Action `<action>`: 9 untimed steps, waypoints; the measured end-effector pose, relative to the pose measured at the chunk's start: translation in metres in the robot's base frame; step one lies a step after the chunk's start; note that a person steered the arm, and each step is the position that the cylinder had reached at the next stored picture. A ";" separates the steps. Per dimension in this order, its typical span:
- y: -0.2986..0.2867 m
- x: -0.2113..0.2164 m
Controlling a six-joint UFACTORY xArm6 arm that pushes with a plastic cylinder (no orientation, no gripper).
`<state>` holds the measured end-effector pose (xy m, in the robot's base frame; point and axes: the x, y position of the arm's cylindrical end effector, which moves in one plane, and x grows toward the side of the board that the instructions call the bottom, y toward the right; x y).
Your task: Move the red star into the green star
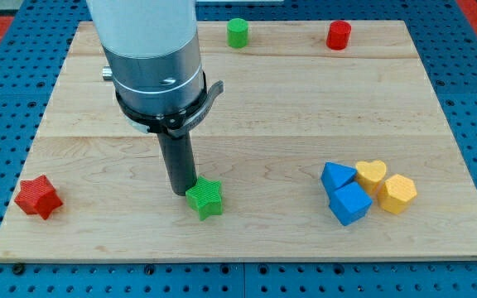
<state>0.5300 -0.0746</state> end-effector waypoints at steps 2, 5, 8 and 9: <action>-0.083 -0.041; -0.222 0.023; -0.201 -0.006; -0.132 -0.009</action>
<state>0.5207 -0.2067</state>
